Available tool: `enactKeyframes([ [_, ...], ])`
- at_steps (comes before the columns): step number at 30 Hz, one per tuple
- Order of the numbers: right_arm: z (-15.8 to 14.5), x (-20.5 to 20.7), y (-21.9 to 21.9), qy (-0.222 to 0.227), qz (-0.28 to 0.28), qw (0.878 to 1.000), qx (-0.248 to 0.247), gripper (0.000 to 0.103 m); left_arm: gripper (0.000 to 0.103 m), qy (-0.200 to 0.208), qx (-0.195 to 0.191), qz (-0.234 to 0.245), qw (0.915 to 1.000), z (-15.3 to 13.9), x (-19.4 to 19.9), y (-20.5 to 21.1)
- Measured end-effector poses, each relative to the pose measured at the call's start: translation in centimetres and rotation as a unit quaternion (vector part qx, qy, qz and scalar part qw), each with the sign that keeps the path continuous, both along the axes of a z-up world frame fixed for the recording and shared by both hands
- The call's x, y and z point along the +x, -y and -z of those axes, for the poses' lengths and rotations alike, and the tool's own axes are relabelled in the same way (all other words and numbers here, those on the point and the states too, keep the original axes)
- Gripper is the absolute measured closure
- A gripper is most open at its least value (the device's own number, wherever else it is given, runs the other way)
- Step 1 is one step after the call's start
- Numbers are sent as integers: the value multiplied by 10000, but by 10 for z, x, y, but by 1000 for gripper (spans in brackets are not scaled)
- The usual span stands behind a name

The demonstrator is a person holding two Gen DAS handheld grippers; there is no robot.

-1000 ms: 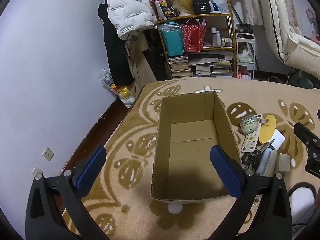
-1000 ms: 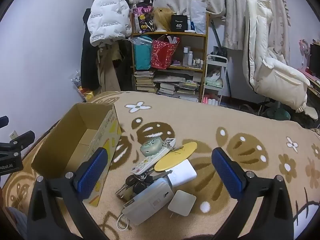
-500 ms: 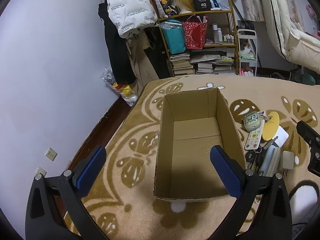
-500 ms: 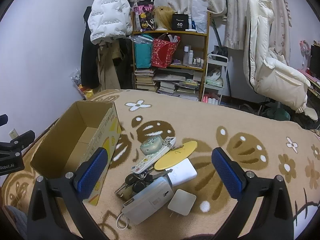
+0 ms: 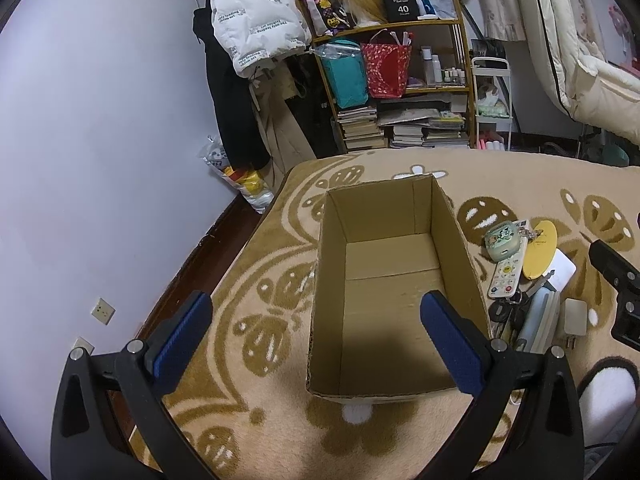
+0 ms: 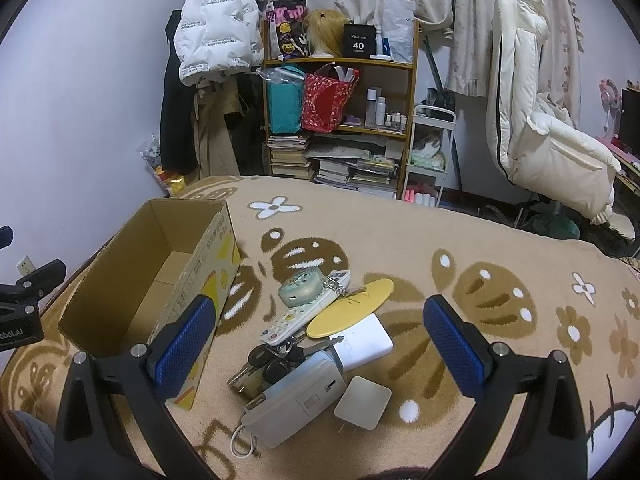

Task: Organize rigid objects
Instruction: 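Move both tools toward the cardboard box and the pile of items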

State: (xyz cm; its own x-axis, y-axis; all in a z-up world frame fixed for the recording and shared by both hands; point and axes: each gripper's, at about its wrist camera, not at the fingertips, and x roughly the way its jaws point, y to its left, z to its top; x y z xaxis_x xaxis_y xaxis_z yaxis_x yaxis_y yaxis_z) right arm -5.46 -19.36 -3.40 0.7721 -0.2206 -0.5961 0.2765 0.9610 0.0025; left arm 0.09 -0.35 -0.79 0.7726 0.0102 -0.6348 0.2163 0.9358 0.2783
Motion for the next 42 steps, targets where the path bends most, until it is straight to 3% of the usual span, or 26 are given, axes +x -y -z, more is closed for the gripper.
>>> enactKeyframes([
  [42,-3,-1,-4,-27,-124,9999,-90,0,0,-49,182,-100,9998,-2,1,-3],
])
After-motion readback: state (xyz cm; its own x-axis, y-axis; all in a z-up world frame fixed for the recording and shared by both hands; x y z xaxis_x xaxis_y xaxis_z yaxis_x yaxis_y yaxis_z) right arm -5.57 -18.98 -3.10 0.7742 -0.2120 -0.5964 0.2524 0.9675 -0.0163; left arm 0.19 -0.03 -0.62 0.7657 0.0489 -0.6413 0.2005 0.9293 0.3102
